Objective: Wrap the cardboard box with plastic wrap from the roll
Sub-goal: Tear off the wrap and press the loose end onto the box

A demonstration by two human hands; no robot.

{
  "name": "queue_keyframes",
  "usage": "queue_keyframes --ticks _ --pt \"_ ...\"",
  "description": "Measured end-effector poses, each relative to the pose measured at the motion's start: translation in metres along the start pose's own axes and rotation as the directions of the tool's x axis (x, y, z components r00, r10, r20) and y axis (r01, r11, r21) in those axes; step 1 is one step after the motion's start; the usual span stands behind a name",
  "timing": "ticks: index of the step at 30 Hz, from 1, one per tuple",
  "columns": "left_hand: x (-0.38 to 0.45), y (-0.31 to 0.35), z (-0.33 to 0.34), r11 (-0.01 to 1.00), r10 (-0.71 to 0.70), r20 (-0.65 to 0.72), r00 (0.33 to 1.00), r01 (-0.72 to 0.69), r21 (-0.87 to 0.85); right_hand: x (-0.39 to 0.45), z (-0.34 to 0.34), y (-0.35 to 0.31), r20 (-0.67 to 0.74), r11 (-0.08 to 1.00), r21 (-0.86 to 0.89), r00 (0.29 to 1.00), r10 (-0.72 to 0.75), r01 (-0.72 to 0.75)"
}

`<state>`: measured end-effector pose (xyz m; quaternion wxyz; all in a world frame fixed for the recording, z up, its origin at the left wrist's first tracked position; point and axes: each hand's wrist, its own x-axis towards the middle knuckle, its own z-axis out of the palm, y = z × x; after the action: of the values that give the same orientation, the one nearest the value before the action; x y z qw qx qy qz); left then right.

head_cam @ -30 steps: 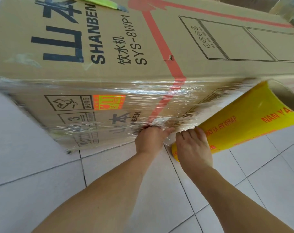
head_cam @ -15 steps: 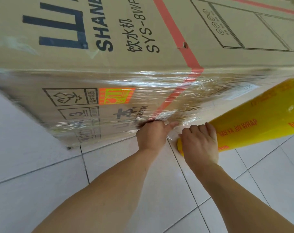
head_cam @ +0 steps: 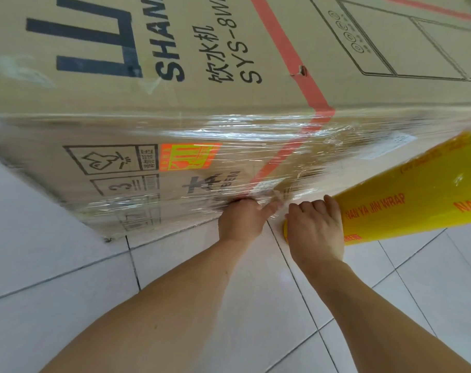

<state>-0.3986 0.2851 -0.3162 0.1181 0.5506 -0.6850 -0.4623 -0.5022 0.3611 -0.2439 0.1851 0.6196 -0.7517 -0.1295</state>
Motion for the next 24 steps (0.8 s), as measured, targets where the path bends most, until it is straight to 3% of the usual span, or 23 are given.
queue_keyframes --ticks 11,20,24 --pt "0.001 0.017 0.003 0.989 -0.115 -0.088 0.99 0.122 0.08 -0.007 -0.009 0.003 -0.002 0.999 0.009 0.999 -0.037 0.037" --pt "-0.001 0.002 0.006 0.992 0.019 -0.052 0.998 -0.013 0.127 -0.007 0.003 0.001 0.12 0.998 -0.03 0.992 -0.044 0.048" --pt "0.002 0.007 0.007 0.986 -0.017 -0.122 0.992 0.037 0.161 -0.003 0.006 -0.005 0.167 0.999 -0.046 0.986 0.0 0.007"
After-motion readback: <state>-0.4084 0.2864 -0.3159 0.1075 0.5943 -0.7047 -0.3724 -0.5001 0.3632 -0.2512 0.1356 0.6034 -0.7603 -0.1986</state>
